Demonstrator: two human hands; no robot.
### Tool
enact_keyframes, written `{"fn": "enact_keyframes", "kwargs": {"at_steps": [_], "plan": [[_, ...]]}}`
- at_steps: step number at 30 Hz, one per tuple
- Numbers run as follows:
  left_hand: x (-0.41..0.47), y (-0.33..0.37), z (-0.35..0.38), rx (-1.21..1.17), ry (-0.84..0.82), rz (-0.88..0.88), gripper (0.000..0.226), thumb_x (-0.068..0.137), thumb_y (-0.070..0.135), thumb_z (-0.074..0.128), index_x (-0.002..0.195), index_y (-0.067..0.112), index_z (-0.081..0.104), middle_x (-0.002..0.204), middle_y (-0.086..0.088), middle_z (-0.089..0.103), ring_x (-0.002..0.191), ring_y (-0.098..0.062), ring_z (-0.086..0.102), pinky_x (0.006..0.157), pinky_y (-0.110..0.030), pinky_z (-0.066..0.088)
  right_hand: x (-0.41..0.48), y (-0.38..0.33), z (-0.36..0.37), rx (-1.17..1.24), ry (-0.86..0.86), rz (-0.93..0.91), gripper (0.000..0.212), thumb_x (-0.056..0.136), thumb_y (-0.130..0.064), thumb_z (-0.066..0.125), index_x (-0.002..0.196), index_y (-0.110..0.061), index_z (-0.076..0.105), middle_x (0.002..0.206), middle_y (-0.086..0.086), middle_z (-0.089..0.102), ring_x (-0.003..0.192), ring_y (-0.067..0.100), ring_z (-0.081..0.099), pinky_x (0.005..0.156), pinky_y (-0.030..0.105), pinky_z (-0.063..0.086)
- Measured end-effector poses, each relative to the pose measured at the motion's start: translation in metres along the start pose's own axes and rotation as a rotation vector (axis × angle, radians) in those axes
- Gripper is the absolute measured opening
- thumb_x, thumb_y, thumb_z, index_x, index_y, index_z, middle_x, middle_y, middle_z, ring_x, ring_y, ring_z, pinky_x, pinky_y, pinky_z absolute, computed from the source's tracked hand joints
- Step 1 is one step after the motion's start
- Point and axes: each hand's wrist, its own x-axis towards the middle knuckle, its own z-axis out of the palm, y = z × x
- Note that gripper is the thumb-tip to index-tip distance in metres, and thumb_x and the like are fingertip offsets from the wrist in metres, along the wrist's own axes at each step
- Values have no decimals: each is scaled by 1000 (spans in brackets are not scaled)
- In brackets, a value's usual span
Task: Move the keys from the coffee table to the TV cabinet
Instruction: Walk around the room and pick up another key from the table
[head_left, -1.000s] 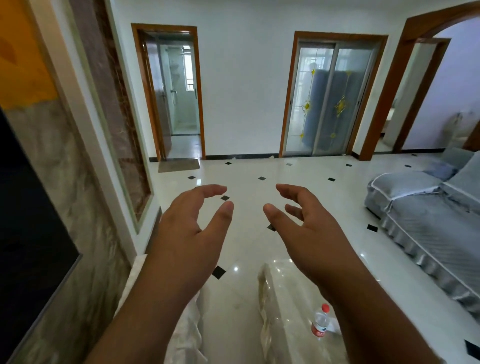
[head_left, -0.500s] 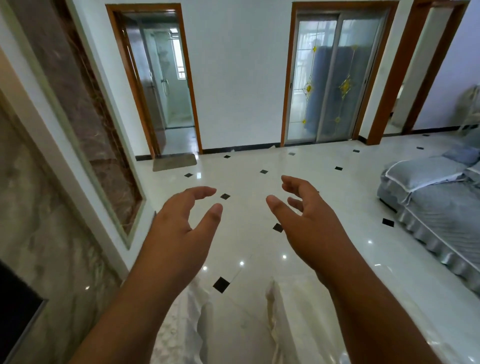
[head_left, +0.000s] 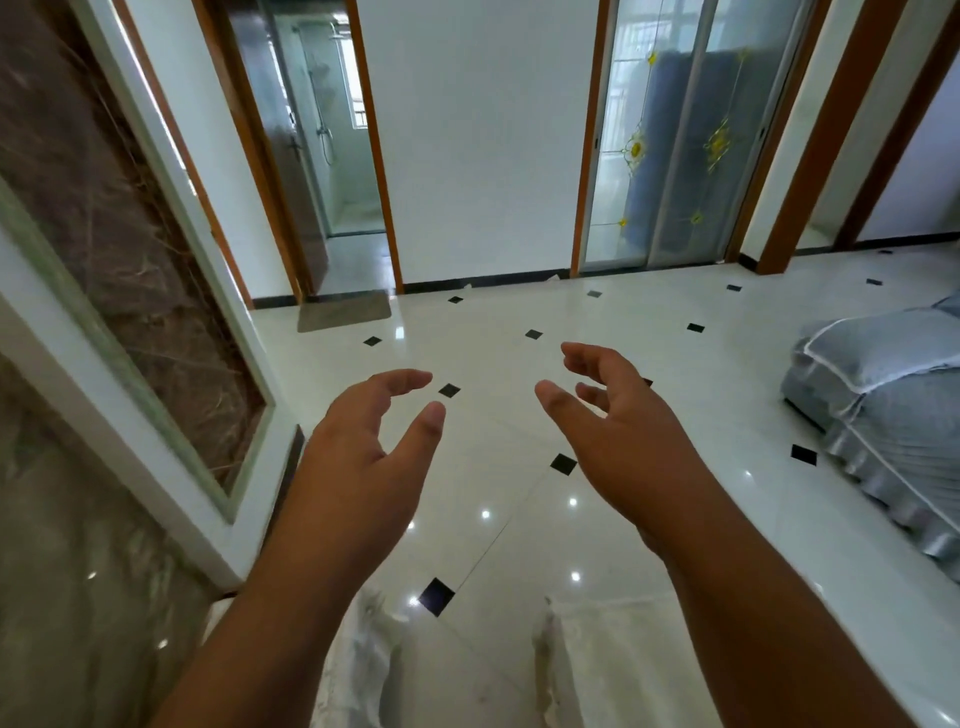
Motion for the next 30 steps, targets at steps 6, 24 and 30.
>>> {"fn": "enact_keyframes", "kwargs": {"at_steps": [6, 24, 30], "plan": [[67, -20, 25, -6, -42, 45, 36, 89, 55, 52, 124, 48, 53, 125, 22, 47, 114, -2, 44, 91, -31, 39, 58, 11, 14, -56, 23, 23, 53, 92, -53, 57, 141, -42, 40, 148, -17, 43, 131, 6, 43, 101, 35, 39], [350, -111, 35, 4, -167, 171, 37, 92, 54, 50, 128, 47, 50, 120, 26, 40, 105, 2, 44, 83, -22, 35, 279, 9, 136, -98, 154, 125, 55, 92, -51, 58, 143, -39, 40, 147, -18, 44, 132, 6, 44, 104, 38, 42], [411, -129, 58, -1, -205, 192, 37, 90, 59, 49, 126, 52, 49, 119, 30, 41, 97, 10, 46, 76, -13, 32, 338, 20, 150, -110, 170, 127, 54, 92, -52, 58, 142, -40, 40, 147, -18, 44, 132, 5, 43, 104, 38, 43]]}}
